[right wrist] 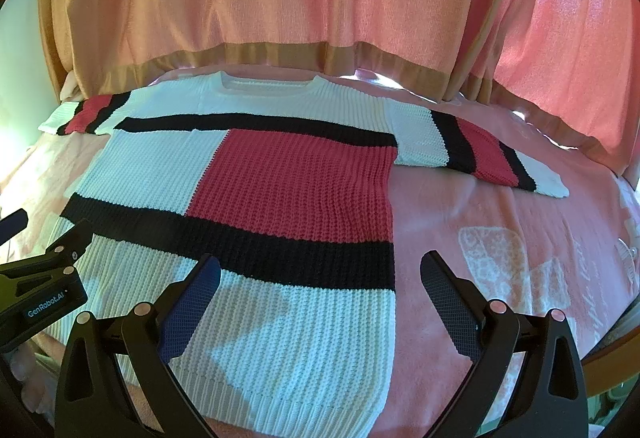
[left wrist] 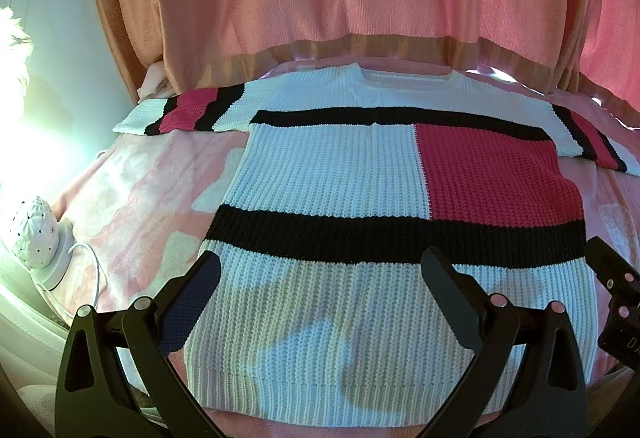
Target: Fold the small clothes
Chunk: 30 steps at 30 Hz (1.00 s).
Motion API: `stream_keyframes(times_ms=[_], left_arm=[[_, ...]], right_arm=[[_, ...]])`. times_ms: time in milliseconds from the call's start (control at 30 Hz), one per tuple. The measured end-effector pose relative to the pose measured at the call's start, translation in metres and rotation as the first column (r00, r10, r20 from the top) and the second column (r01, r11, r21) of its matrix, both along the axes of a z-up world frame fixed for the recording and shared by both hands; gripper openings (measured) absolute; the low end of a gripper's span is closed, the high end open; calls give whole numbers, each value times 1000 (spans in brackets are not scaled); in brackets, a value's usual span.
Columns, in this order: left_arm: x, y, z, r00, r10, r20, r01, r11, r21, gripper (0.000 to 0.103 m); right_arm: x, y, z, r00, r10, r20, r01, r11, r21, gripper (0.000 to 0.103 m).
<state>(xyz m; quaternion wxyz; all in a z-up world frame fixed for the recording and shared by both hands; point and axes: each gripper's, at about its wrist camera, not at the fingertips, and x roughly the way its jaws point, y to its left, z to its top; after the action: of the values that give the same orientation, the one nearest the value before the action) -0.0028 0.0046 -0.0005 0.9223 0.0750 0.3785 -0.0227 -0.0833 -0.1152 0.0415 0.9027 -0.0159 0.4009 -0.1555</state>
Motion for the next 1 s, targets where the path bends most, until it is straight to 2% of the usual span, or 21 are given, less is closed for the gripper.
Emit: stream_keyframes(times_ms=[767,833,900,1000], left_arm=[[0,1,-2,1000,0,-14,0,1000,-7,98],[4,1,0,999,0,-43,-1,1000,-24,98],[11,-1,9,998,-7,-64,4,999,-47,98],[29,-4,35,999,-23,-44,20,998,-65,98]], right_arm=[[2,3,-5,1000,0,-6,0,1000,10,98],[7,-3,-2,1000,0,-19,1,999,37,98],[16,-23,9,1000,4,-16,-2,992,127,98],[28,-71,33,997,-72,7,69,982,177,98]])
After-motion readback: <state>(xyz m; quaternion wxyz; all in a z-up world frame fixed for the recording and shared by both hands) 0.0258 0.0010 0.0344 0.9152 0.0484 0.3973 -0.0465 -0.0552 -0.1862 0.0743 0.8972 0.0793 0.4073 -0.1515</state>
